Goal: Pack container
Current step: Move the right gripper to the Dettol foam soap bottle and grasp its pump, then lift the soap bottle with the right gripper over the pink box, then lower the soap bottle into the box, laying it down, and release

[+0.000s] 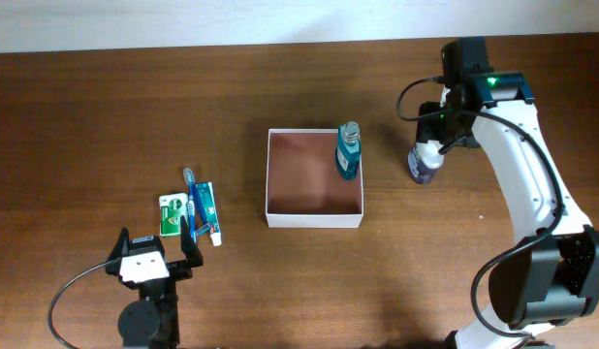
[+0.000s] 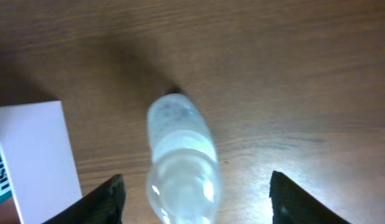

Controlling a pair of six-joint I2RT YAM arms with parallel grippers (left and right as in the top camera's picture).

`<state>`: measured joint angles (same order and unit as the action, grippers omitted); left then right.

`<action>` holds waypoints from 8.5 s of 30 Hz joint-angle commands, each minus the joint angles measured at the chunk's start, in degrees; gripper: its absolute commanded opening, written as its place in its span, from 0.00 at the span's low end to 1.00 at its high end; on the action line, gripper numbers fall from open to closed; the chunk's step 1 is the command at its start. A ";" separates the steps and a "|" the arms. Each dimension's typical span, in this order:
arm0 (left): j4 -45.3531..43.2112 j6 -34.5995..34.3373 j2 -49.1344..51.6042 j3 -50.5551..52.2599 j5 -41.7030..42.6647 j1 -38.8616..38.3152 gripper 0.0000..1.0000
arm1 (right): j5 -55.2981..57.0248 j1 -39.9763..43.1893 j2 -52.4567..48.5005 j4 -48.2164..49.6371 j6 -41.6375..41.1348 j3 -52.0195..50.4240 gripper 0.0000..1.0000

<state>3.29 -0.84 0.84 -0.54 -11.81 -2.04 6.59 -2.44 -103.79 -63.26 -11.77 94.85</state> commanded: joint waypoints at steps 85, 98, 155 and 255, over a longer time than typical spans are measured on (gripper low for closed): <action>0.39 1.11 -0.55 0.02 0.39 0.35 1.00 | -9.92 -25.92 18.95 -1.16 -3.82 2.89 0.24; 0.39 1.11 -0.55 0.02 0.39 0.35 1.00 | 2.08 -30.97 12.52 -0.70 -11.13 2.89 0.23; 0.39 1.11 -0.55 0.02 0.39 0.35 1.00 | 7.39 -30.97 -1.70 -6.03 -21.75 2.45 0.22; 0.39 1.11 -0.55 0.02 0.39 0.35 1.00 | 8.63 -30.99 -1.68 -13.11 -22.82 5.99 0.16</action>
<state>3.29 -0.82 0.84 -0.54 -11.81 -2.07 14.57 -33.06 -105.71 -76.31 -34.28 99.39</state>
